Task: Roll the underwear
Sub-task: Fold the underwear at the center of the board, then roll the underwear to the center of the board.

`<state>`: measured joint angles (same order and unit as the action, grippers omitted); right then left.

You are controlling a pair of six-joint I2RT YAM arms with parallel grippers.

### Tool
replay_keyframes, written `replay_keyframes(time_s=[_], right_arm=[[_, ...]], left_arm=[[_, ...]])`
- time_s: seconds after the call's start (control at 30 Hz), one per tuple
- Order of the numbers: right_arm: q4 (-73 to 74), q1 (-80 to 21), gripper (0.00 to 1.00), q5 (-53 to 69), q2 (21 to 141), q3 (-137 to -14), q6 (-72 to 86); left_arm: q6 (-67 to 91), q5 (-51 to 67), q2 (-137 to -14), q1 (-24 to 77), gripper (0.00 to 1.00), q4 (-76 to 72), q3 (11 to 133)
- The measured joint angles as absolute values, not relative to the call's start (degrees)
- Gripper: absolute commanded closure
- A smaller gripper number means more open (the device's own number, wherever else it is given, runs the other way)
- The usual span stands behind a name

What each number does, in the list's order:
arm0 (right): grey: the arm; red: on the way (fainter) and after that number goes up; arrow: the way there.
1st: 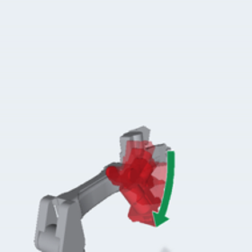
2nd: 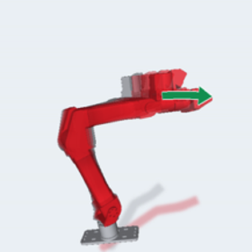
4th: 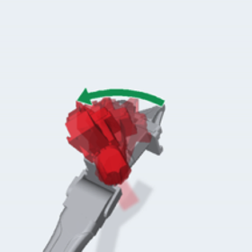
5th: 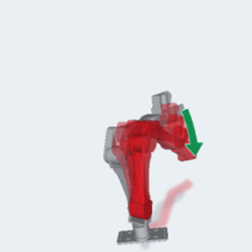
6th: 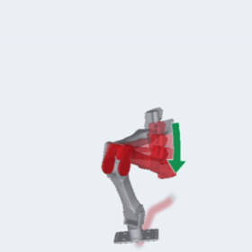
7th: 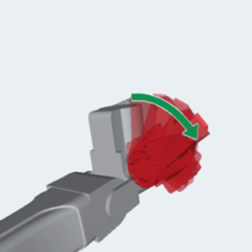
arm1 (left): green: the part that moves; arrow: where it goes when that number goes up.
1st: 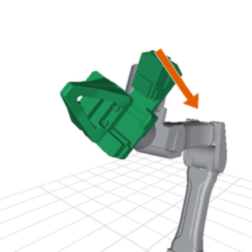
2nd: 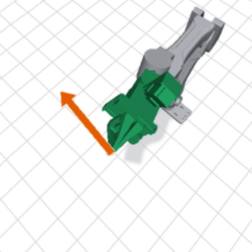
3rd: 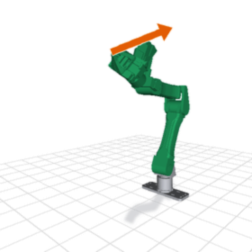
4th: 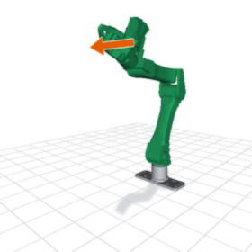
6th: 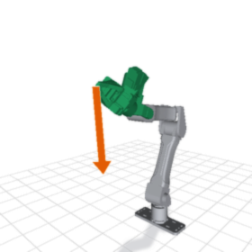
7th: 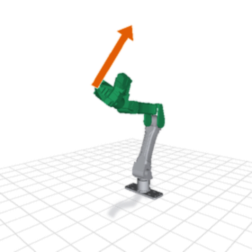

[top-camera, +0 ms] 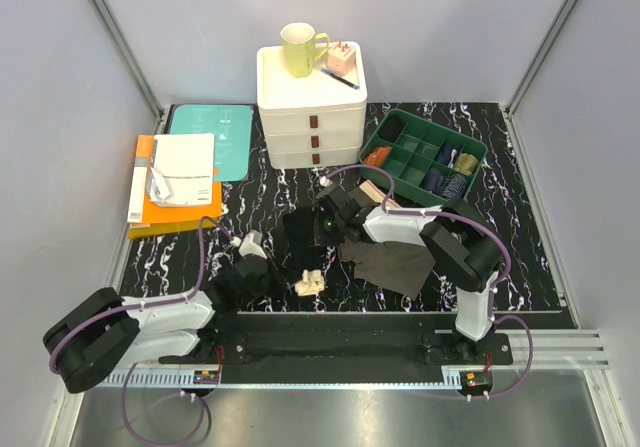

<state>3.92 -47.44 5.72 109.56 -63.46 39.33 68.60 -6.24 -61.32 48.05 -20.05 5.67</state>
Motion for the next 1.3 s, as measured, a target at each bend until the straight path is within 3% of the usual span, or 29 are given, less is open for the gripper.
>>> replay_keyframes(time_s=[0.03,0.27,0.4,0.63,0.8,1.07,1.3], right_arm=[[3.81,-47.44,0.94,5.72,109.54,-63.37,39.33],[5.63,-46.87,0.54,6.35,107.46,-62.70,38.61],[7.57,-46.17,0.44,5.54,102.56,-61.58,35.14],[3.99,-46.74,0.39,6.70,85.78,-51.59,22.92],[-3.03,-52.93,0.38,6.59,76.42,-41.56,16.60],[-14.94,-70.15,0.38,0.38,74.19,-31.46,10.44],[-22.87,-81.47,0.38,-8.78,77.65,-31.70,4.67]], left_arm=[[68.49,-6.24,-60.95,48.05,1.00,-19.46,5.74],[64.51,-5.52,-57.80,48.05,1.00,-11.51,8.19],[60.77,-4.43,-56.97,48.07,1.00,-3.97,11.60],[53.36,-0.32,-58.52,47.70,1.00,8.67,18.52],[49.54,5.28,-61.76,47.27,1.00,14.44,22.44],[44.95,13.39,-63.31,44.45,1.00,21.87,25.02],[42.28,16.91,-64.36,42.44,1.00,26.57,27.66]])
